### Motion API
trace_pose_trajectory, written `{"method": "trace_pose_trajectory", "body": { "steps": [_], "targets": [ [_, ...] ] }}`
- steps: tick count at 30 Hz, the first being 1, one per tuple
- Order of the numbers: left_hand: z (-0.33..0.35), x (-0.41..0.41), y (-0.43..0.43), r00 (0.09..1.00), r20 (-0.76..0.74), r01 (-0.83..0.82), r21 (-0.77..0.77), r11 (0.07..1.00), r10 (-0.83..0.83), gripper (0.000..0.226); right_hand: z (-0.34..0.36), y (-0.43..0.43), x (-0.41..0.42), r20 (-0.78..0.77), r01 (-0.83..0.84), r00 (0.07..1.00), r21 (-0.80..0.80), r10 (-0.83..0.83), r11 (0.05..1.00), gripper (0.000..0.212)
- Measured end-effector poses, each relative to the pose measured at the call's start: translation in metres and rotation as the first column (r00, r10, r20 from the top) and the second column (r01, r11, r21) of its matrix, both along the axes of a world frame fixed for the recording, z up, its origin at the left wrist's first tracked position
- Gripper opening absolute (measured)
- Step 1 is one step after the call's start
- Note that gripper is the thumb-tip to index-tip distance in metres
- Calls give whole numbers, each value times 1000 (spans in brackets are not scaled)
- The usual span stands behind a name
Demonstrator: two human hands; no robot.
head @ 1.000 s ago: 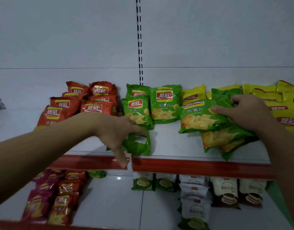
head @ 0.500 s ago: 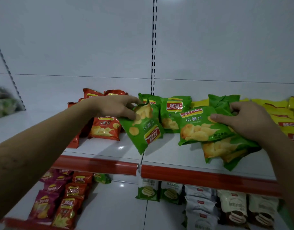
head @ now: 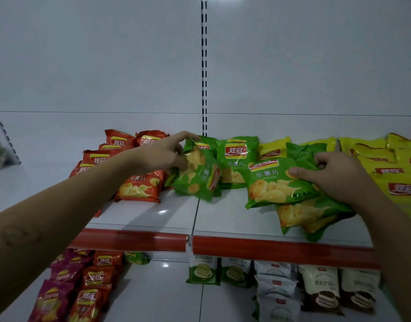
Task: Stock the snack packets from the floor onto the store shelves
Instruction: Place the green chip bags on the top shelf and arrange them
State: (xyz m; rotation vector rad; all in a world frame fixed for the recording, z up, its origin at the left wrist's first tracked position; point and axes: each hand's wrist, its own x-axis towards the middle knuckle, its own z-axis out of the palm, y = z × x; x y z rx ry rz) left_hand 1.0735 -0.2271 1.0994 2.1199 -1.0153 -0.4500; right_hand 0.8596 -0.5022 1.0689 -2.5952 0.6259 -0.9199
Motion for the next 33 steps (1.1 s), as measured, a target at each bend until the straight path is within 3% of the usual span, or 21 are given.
{"method": "trace_pose_trajectory", "body": {
  "steps": [2, 4, 5, 8, 10, 13, 16, 19, 22, 25, 27, 31, 33],
  "targets": [
    [-12, -7, 0, 999, -39, -36, -58, 998, 33, 48, 1, 1, 0, 9, 0, 1000, -9, 0, 1000, 59],
    [-22, -11, 1, 999, 21, -29, 70, 997, 28, 30, 2, 1, 0, 8, 3, 1000, -3, -3, 1000, 60],
    [-24, -10, 3, 992, 129, -34, 192, 981, 9, 26, 2, 1, -1, 8, 4, 1000, -8, -4, 1000, 60],
    [-18, -12, 2, 898, 435, -97, 358, 929, -74, 48, -1, -1, -2, 13, 7, 1000, -18, -7, 1000, 60],
    [-13, -12, -1, 858, 509, -118, 320, 940, -66, 64, -3, -1, -3, 13, 9, 1000, -3, -9, 1000, 60],
    [-14, -20, -17, 835, 488, 67, 369, 927, -255, 62, -4, 1, -3, 4, 9, 1000, -1, -9, 1000, 60],
    [-23, -30, -42, 686, 458, 235, 596, 768, -565, 72, -5, 5, -3, -3, -1, 1000, 10, 1, 1000, 60],
    [-33, -35, -64, 541, 462, 122, 784, 609, -702, 92, -5, 4, -4, 5, 2, 1000, 32, -3, 999, 59],
    [-32, -36, -73, 501, 469, -13, 845, 535, -728, 93, -3, 3, -7, 21, 16, 1000, 64, -18, 998, 59],
    [-17, -35, -72, 435, 529, -100, 832, 545, -729, 72, -3, 3, -12, 50, 14, 999, 85, -18, 996, 58],
    [-1, -34, -66, 439, 576, -116, 798, 592, -690, 61, -3, 4, -15, 56, 19, 998, 78, -23, 997, 58],
    [22, -20, -51, 465, 734, -204, 633, 747, -494, 51, -5, 2, -20, 62, 13, 998, 91, -19, 996, 57],
    [21, -12, -46, 533, 777, -196, 498, 845, -334, 51, -7, 1, -19, 52, 11, 999, 84, -15, 996, 58]
  ]
}}
